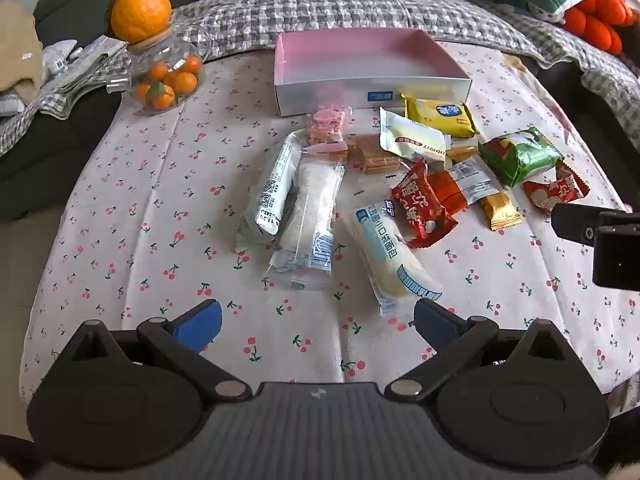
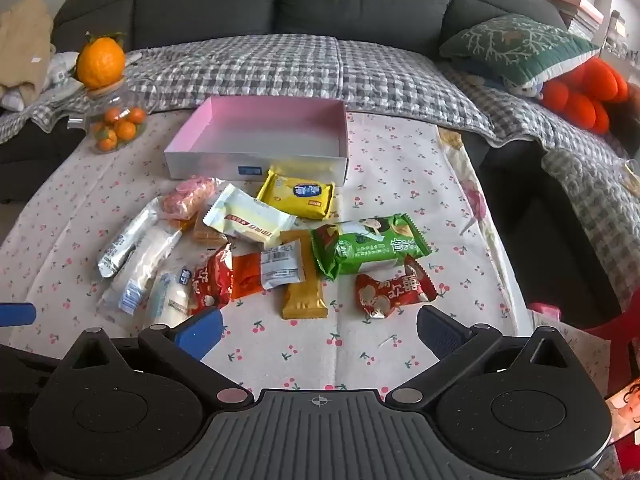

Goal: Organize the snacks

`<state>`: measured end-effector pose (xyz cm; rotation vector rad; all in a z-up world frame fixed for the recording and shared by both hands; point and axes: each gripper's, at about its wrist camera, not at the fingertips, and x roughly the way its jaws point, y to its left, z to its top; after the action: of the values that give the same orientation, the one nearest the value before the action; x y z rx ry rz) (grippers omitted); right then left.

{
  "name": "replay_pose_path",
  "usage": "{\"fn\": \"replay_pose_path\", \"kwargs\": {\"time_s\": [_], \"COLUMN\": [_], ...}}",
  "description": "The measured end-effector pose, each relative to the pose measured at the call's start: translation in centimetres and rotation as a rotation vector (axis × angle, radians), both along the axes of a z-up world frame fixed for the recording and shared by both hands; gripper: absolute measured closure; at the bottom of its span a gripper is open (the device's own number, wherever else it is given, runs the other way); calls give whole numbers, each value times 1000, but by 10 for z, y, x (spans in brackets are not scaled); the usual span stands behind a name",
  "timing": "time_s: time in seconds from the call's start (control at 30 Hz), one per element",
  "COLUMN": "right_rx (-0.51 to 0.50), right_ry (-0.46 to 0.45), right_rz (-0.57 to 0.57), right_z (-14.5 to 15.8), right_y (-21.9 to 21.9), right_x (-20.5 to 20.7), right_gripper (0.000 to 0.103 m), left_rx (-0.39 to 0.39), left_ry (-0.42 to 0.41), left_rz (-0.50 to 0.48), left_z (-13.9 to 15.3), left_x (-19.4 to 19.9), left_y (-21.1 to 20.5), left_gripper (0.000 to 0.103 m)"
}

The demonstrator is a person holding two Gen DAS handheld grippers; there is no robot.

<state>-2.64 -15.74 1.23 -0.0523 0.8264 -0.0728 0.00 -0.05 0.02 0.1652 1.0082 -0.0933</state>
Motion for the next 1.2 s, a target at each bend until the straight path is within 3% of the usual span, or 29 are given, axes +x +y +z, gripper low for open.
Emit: {"fn": "replay_pose_path", "kwargs": {"time_s": [1.2], "right_rx": [-19], "right_ry": [14], "right_rz": [5], "right_z": [-3], "right_y": [6], "right_x": [1], "right_gripper": [0], "left_rx": [-23], "left_ry": [-21], "left_rz": [-2], "left_z": [4], "left_x": [1], "left_y": [-1], "left_gripper": [0]}}
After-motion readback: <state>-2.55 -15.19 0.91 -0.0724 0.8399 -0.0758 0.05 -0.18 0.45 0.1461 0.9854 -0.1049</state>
